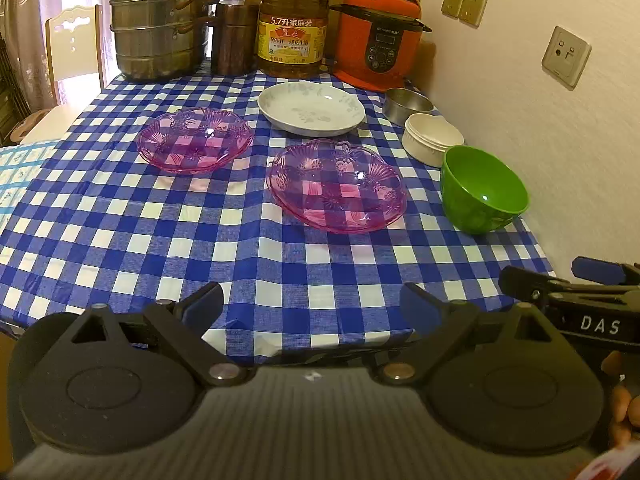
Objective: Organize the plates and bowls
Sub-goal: 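Move both tools toward the larger pink glass dish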
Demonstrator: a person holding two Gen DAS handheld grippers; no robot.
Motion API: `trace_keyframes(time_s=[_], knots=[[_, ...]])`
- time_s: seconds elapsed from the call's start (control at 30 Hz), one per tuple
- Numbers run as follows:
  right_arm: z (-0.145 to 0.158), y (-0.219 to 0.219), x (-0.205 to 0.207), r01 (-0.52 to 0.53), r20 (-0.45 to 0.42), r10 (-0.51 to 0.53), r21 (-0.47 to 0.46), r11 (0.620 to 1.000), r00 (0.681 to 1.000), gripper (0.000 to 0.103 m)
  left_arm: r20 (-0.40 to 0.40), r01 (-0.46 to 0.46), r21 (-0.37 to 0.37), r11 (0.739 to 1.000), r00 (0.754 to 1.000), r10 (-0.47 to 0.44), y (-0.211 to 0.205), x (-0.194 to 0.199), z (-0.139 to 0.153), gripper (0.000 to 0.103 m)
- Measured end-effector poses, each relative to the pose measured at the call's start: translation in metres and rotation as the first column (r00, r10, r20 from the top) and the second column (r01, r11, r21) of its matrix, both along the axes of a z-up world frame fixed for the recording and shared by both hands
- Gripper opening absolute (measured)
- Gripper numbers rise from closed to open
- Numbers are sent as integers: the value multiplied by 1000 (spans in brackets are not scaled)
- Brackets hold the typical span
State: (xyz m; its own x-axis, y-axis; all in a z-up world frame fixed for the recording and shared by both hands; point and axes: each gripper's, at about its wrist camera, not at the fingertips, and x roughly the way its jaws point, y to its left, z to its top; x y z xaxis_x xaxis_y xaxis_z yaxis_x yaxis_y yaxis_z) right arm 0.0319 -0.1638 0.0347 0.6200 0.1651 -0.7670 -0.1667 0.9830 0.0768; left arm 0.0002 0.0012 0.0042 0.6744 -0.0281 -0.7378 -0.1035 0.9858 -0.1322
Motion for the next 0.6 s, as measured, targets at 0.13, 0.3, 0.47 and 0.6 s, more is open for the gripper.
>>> trace_keyframes(time_s=[0.13, 0.3, 0.47, 0.6], knots=[[0, 0, 0, 1, 1, -1, 1, 1000, 1000, 102, 3, -1, 1, 1000, 1000, 1, 1, -1, -2, 94], [0, 1, 0, -1, 1, 1, 1, 1000, 1000, 102, 3, -1, 1, 1000, 1000, 1, 0, -2, -2, 94], [1, 0, 0, 3, 5, -3, 5, 1000, 1000, 102, 4, -1, 1, 1000, 1000, 1, 0, -2, -2, 94], [1, -1, 0, 4, 6, -4, 6, 1000, 1000, 102, 4, -2, 2, 1000, 1000, 2, -1, -2, -2, 94]])
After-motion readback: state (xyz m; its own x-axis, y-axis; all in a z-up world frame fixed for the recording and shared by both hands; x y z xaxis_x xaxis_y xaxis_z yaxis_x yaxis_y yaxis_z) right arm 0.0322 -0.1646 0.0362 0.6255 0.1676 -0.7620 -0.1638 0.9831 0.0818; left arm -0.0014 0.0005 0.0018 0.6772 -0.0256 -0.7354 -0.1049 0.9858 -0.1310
